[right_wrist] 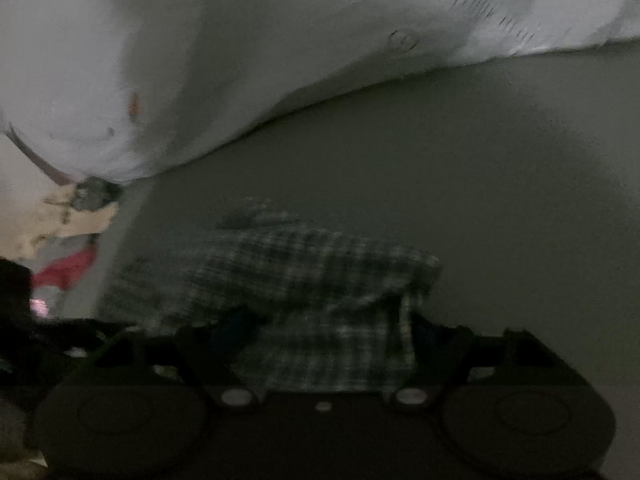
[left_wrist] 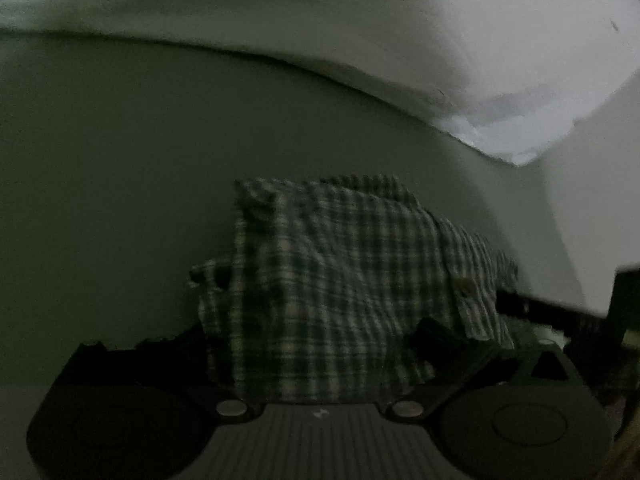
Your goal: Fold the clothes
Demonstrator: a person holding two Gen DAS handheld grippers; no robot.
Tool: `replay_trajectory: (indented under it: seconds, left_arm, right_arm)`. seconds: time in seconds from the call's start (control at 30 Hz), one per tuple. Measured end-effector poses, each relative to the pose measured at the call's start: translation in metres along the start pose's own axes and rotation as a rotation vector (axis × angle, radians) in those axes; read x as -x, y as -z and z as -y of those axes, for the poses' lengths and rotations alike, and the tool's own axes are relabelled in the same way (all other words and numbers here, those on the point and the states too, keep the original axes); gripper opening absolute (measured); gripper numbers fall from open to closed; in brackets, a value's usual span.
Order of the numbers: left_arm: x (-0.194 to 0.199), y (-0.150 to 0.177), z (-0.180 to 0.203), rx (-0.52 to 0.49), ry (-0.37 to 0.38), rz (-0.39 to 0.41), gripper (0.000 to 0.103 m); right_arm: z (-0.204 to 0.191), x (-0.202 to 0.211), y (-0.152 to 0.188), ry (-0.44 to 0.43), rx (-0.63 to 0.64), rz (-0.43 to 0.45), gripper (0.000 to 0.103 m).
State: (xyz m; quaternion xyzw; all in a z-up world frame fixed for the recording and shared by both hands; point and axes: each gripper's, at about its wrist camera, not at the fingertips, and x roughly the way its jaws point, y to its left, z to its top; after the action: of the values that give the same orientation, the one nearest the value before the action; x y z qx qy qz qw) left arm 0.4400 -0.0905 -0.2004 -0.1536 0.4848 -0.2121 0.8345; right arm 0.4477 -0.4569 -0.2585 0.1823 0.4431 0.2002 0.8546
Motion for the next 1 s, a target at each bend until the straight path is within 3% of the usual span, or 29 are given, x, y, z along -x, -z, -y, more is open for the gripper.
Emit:
replay_trajectory:
  seconds: [0.03, 0.07, 0.1, 0.17, 0.2, 0.23, 0.3, 0.33, 0.43, 0.57, 0.77, 1.0]
  left_arm:
    - [-0.001, 0.001, 0.002, -0.006, 0.008, 0.002, 0.098]
    - [-0.002, 0.002, 0.003, -0.005, 0.017, 0.003, 0.089]
    - [-0.001, 0.002, 0.002, 0.018, 0.033, 0.004, 0.074]
    - [-0.006, 0.002, -0.003, 0.105, 0.069, 0.001, 0.058]
    - [-0.011, 0.002, -0.001, 0.134, 0.064, 0.017, 0.053]
    - [-0.012, 0.003, -0.001, 0.150, 0.055, 0.029, 0.050]
    - [-0.011, 0.006, 0.003, 0.178, 0.047, 0.049, 0.032]
    - [-0.008, 0.009, 0.005, 0.193, 0.048, 0.062, 0.030]
    - [0.000, 0.016, 0.015, 0.211, 0.055, 0.095, 0.026]
    - [0.009, 0.023, 0.034, 0.208, 0.081, 0.131, 0.022]
    - [0.039, 0.028, 0.047, 0.088, 0.154, 0.119, 0.022]
    - [0.041, -0.001, 0.102, -0.036, 0.256, 0.158, 0.021]
  right_arm:
    - [-0.003, -0.003, 0.000, -0.008, 0.008, -0.003, 0.080]
    - [-0.007, -0.006, 0.001, -0.013, 0.019, -0.005, 0.079]
    - [-0.011, -0.008, 0.002, -0.018, 0.030, -0.007, 0.078]
    - [-0.017, -0.012, 0.003, -0.011, 0.039, -0.011, 0.062]
    - [-0.020, -0.012, 0.004, -0.026, 0.024, -0.026, 0.049]
    - [-0.023, -0.013, 0.004, -0.024, 0.010, -0.032, 0.046]
    - [-0.034, -0.008, 0.008, 0.009, 0.059, -0.016, 0.034]
    - [-0.040, -0.004, 0.010, 0.032, 0.091, -0.005, 0.028]
    - [-0.055, 0.015, 0.019, 0.078, 0.106, 0.049, 0.020]
    - [-0.083, 0.049, 0.035, 0.129, 0.136, 0.132, 0.018]
    - [-0.113, 0.107, 0.054, 0.158, 0.081, 0.229, 0.016]
    - [-0.131, 0.174, 0.049, 0.248, 0.049, 0.391, 0.016]
